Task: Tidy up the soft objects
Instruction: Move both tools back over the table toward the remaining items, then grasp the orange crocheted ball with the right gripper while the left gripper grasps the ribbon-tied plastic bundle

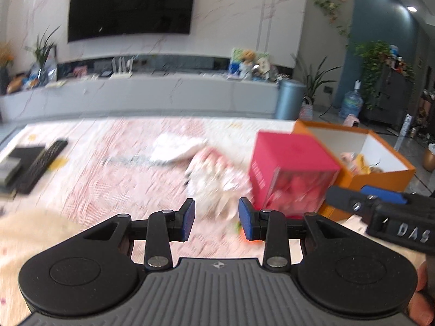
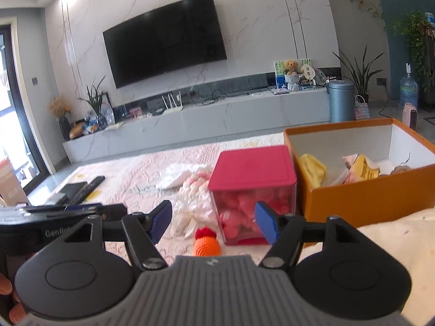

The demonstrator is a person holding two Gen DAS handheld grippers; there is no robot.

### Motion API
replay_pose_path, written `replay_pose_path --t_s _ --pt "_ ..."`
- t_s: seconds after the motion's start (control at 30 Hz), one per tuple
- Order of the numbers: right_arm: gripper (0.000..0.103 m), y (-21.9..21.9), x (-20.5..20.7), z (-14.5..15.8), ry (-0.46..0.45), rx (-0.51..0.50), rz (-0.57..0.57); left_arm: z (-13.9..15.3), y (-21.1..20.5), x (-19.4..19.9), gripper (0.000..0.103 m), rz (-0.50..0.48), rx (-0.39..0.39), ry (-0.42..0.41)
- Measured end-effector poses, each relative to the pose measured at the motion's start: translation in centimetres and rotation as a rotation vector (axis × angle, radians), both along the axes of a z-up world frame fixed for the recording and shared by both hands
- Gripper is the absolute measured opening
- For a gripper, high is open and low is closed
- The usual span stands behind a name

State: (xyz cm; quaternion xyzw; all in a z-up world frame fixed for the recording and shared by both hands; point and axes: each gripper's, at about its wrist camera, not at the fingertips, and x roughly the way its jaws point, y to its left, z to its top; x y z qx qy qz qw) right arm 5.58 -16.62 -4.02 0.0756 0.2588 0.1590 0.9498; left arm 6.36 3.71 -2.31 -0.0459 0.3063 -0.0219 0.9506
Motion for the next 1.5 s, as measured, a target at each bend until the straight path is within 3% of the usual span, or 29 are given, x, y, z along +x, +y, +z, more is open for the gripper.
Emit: replay_pose_path --t_s 0.27,0.43,0.53,0.8,0.93,1.07,1.3,1.5 --pt "0.067 2.4 0.7 -2.6 0.063 -0.070 0.030 -3.1 3.7 -0.8 0.041 0.067 -0.067 0.076" --pt "0.065 4.0 1.9 -4.2 0.098 -0.108 0.065 -4.1 4.2 -1.1 0.041 0.063 -0.081 0.068" --pt "0.056 5.0 3.3 -5.2 0.132 -0.115 0.092 -4.6 4.1 -0.9 0.041 0.053 -0.093 0.053" --pt "0.055 6.9 7.4 -8.2 0.197 -0.153 0.083 -5.4 3.9 1.2 0.041 0.023 -0.137 0.041" --pt "0.055 6.6 9.0 -9.4 0.239 -0.114 0.072 -5.5 3.7 2.9 0.058 -0.005 -0.176 0.023" --pt "0.041 6.7 9.9 -10.2 0.252 -0.095 0.077 -5.9 3.0 5.1 0.070 -0.025 -0.179 0.031" --pt "0.040 6.7 10.5 -10.9 0.242 -0.051 0.079 -8.5 1.6 8.7 0.075 0.012 -0.106 0.107" --pt "0.041 6.6 11.0 -11.7 0.281 -0.001 0.074 -9.6 1.5 9.9 0.075 0.021 -0.126 0.126"
